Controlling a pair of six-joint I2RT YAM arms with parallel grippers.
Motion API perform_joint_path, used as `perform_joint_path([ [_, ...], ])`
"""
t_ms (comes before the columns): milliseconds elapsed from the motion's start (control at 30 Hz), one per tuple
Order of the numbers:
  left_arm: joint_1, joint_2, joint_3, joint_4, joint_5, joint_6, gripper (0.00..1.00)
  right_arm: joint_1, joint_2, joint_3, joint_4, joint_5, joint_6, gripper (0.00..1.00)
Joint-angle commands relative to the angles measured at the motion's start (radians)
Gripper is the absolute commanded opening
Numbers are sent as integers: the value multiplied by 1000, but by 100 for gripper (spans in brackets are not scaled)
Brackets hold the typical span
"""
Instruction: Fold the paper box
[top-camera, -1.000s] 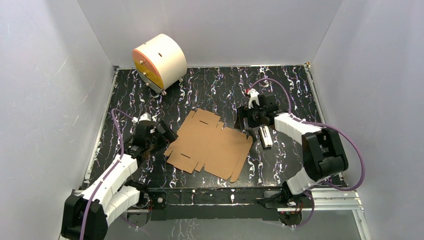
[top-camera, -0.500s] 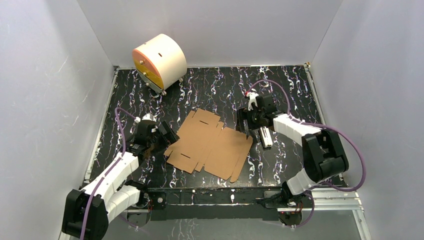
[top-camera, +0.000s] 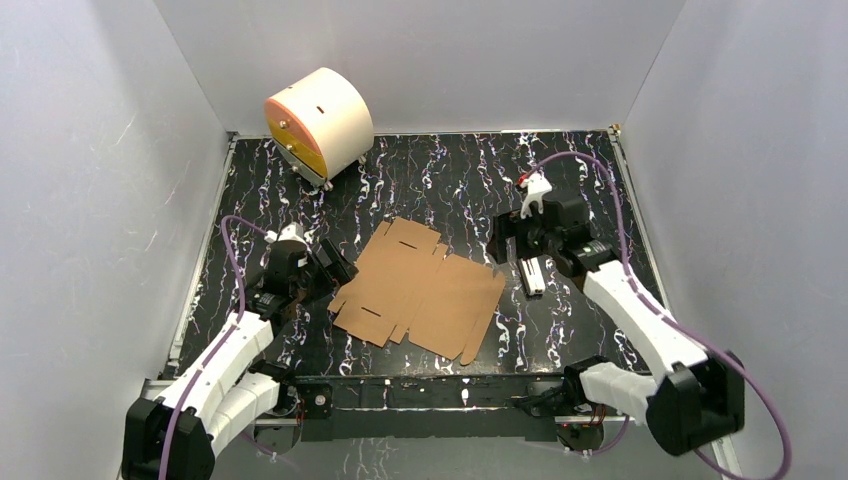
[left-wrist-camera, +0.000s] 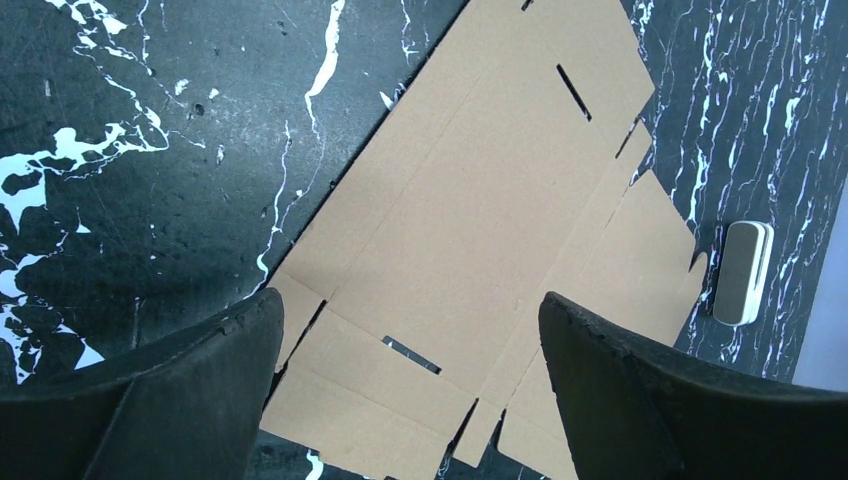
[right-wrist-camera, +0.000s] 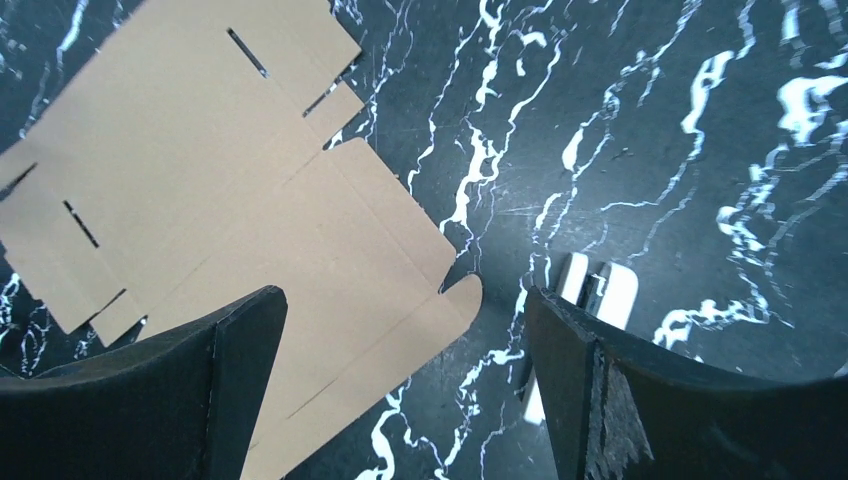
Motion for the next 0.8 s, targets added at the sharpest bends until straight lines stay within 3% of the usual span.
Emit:
perform_joint_path([
  [0, -2, -30, 25, 16, 31, 11, 95, 6, -163, -15, -85, 55, 0, 99],
  [167, -2, -35, 25, -4, 9, 5, 95, 4, -160, -43, -38, 66, 0, 99],
  [500, -2, -136, -34, -101, -15, -73, 93, 5, 142, 8, 140, -17, 3, 99],
  [767, -2, -154, -78, -114, 104, -120, 89, 5, 275, -8, 164, -62, 5, 94],
])
